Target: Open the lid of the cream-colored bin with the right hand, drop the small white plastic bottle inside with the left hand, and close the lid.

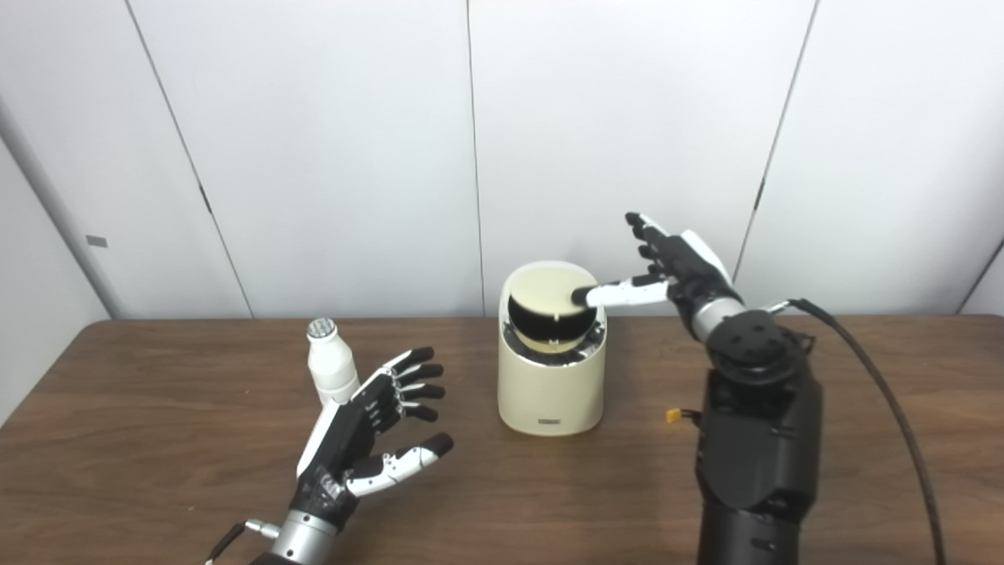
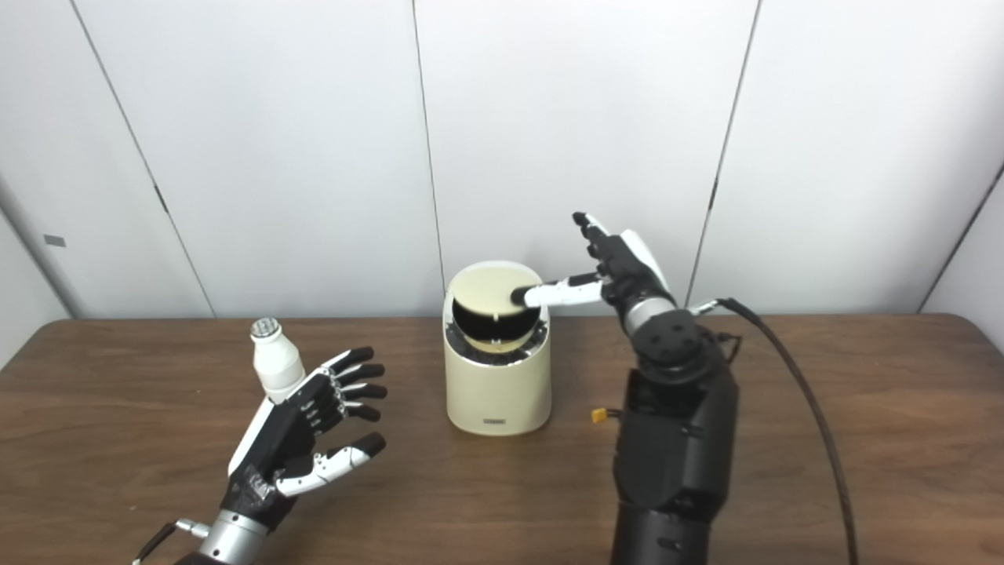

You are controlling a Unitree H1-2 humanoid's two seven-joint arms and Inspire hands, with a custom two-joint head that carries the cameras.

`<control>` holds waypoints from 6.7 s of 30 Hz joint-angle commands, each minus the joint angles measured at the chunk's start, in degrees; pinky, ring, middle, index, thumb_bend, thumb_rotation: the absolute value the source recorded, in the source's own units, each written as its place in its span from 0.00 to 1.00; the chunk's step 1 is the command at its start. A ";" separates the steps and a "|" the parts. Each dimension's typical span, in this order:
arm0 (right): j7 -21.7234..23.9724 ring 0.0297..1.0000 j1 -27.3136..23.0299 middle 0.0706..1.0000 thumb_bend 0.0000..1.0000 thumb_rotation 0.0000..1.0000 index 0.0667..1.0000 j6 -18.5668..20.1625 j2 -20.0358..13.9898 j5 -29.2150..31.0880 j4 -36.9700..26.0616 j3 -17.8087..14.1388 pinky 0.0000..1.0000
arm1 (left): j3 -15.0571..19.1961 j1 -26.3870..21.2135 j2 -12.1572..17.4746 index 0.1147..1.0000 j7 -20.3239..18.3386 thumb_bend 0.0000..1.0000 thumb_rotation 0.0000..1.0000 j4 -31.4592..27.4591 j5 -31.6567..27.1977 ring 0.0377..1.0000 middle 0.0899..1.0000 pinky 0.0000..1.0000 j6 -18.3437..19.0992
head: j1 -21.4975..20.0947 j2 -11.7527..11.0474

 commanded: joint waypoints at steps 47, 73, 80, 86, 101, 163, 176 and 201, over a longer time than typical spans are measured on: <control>-30.15 0.92 32.65 0.96 0.64 0.00 0.97 -14.73 -19.42 44.03 -8.18 22.25 0.89 | 12.03 6.31 -2.25 0.64 19.49 0.69 0.09 -19.27 19.75 0.56 0.61 0.49 5.81 | 16.11 -3.17; -32.90 0.89 32.36 0.93 0.66 0.01 0.96 -16.12 -20.70 43.63 -8.69 25.92 0.82 | 8.52 -3.03 0.38 0.94 24.17 0.88 0.21 -3.41 25.48 0.91 0.91 0.86 12.77 | 15.01 -2.89; -32.69 0.89 32.34 0.94 0.66 0.02 0.96 -16.01 -20.68 44.59 -8.89 26.12 0.84 | 6.59 -5.45 1.32 0.90 24.07 0.88 0.20 0.22 26.20 0.88 0.89 0.84 13.54 | 14.71 -2.72; -32.91 0.89 32.26 0.94 0.66 0.00 0.96 -14.25 -20.59 43.86 -10.10 26.29 0.83 | 6.11 -7.31 2.17 0.87 23.86 0.89 0.19 2.05 25.64 0.84 0.85 0.80 13.84 | 14.54 -2.64; -32.94 0.88 33.18 0.93 0.66 0.00 0.95 -13.68 -20.45 44.16 -11.42 26.10 0.83 | 5.43 -10.33 3.51 0.86 24.42 0.85 0.16 5.70 25.35 0.82 0.84 0.76 13.20 | 13.56 -2.18; -34.60 0.83 33.11 0.90 0.74 0.19 0.93 -21.43 -20.80 42.49 -3.92 27.92 0.74 | -2.33 -17.52 9.01 0.42 5.89 0.50 0.00 -3.41 11.28 0.40 0.46 0.35 -7.39 | 1.82 -3.51; -36.09 0.82 32.47 0.90 0.74 0.20 0.93 -22.12 -20.76 40.05 -1.83 29.15 0.73 | -5.53 -25.31 8.05 0.42 8.18 0.50 0.00 -1.00 13.30 0.41 0.45 0.38 -11.67 | -0.03 -4.76; -36.90 0.82 32.78 0.90 0.74 0.21 0.93 -22.03 -20.81 40.00 -2.35 29.02 0.73 | -38.55 -38.59 16.89 0.44 56.58 0.50 0.00 12.71 31.85 0.40 0.44 0.35 -11.67 | -2.11 -5.13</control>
